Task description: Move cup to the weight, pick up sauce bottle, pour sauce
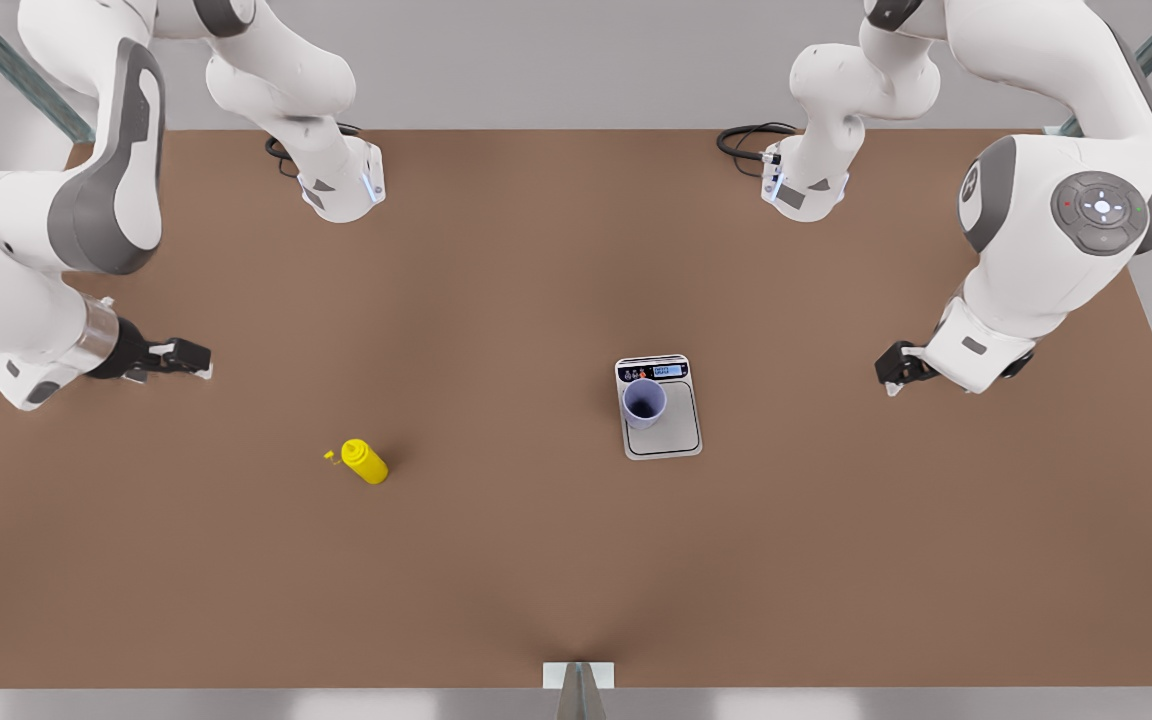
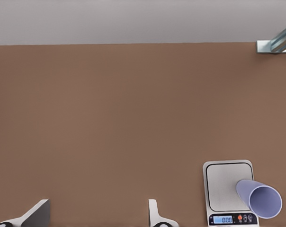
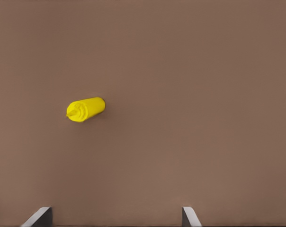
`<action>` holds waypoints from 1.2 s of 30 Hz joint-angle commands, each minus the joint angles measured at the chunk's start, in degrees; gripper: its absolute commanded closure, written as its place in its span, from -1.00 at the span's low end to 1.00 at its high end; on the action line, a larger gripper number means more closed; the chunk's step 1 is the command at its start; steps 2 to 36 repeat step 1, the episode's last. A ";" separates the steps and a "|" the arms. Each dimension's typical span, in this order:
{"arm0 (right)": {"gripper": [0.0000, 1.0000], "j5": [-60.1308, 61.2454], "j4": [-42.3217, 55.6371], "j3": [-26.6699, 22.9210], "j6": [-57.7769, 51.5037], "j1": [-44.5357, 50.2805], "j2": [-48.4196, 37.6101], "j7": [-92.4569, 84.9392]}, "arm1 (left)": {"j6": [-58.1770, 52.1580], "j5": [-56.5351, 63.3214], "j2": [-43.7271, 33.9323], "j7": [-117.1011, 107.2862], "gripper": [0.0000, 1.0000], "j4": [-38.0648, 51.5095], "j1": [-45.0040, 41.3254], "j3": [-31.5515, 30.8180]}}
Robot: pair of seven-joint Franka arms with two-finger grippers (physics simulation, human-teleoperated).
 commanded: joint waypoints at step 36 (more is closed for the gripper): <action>-1.00 0.00 -0.14 0.00 0.02 0.13 -0.06 0.00 | -0.01 -0.04 -0.01 0.00 -1.00 0.01 -0.01 0.00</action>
